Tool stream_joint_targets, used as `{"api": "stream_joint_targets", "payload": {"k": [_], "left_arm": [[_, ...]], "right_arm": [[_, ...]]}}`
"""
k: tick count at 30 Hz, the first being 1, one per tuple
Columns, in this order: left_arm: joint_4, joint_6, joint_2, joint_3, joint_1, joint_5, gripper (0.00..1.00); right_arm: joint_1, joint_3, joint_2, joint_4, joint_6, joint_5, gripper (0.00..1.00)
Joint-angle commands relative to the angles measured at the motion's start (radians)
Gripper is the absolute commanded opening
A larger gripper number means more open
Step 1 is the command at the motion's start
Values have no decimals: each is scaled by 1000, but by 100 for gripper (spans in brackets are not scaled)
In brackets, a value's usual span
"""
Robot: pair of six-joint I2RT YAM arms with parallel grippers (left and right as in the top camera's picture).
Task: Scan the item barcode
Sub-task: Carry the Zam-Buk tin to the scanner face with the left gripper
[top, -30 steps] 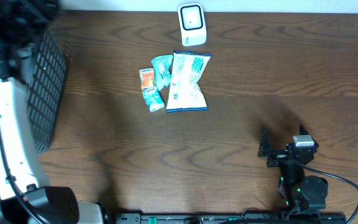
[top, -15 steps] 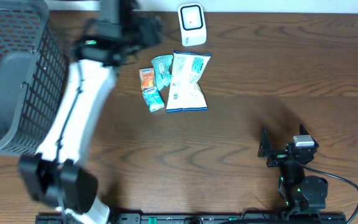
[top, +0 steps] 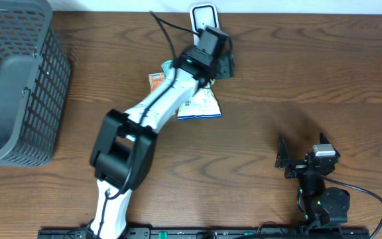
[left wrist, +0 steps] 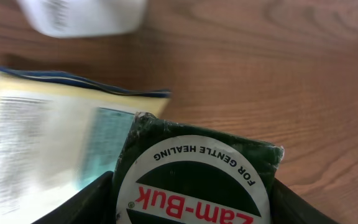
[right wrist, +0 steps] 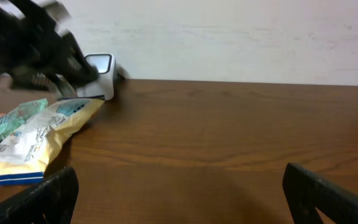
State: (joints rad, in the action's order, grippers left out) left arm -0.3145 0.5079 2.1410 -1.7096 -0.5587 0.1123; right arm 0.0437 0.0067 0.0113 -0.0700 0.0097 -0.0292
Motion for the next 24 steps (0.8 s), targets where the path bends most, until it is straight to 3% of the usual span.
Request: {"api": "stream_joint_targets", "payload": {"k": [1,8,14,15,17,24], "left_arm": [[31,29,49,2,-37,-21,52],[66,29,95,2,-97,-124,52],[67,56,126,2,-113,-129,53],[67,56,129,2,-113,-129,64],[67,55,132,2,-113,-129,72],[67,55,130,2,-113,-128,80]], "right_arm": [[10,-2,-6,-5,-7,1,99],[10,-2,-6,-5,-7,1,99],[10,-2,-6,-5,-7,1,99],[10,-2,-6,-5,-7,1,99],[10,-2,-6,-5,-7,1,99],[10,-2,-6,-5,-7,1,99]]}}
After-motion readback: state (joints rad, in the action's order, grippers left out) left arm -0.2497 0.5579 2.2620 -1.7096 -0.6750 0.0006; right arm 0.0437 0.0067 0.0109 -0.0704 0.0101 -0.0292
